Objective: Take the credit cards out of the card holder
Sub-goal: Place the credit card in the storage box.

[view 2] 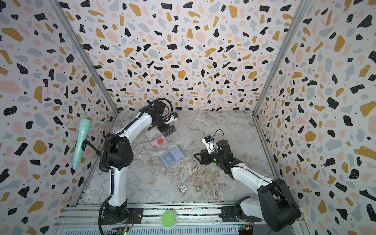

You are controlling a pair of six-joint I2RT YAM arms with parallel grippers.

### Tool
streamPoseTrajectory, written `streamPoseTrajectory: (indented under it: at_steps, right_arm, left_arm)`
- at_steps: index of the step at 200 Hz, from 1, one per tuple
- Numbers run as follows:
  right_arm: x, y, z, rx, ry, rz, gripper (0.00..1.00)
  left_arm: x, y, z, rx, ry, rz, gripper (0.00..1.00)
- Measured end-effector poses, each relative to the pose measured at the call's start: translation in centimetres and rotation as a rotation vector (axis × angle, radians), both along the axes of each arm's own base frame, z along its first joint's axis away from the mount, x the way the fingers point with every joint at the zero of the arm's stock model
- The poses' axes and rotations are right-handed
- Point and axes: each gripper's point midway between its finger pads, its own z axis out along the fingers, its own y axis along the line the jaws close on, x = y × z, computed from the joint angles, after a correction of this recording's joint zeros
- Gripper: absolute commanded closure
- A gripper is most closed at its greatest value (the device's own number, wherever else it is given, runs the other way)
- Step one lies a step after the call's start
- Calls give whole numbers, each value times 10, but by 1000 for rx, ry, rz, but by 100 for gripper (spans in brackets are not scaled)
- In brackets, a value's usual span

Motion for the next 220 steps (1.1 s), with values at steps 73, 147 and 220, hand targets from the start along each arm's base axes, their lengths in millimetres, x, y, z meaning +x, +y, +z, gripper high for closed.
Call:
streamPoseTrajectory:
  at_steps: [73,147,220]
  right_arm:
    - [0,0,-1,-1,-2,-3,33]
    - [1,0,0,1,-2,-6,33]
    - [2,-1,-1,-3,-2,-11,33]
  left_arm:
    - [4,5,-6,34,-7,19,85]
    - [9,3,3,14,-24,44,75]
    - [16,9,18,11,-66,126,59]
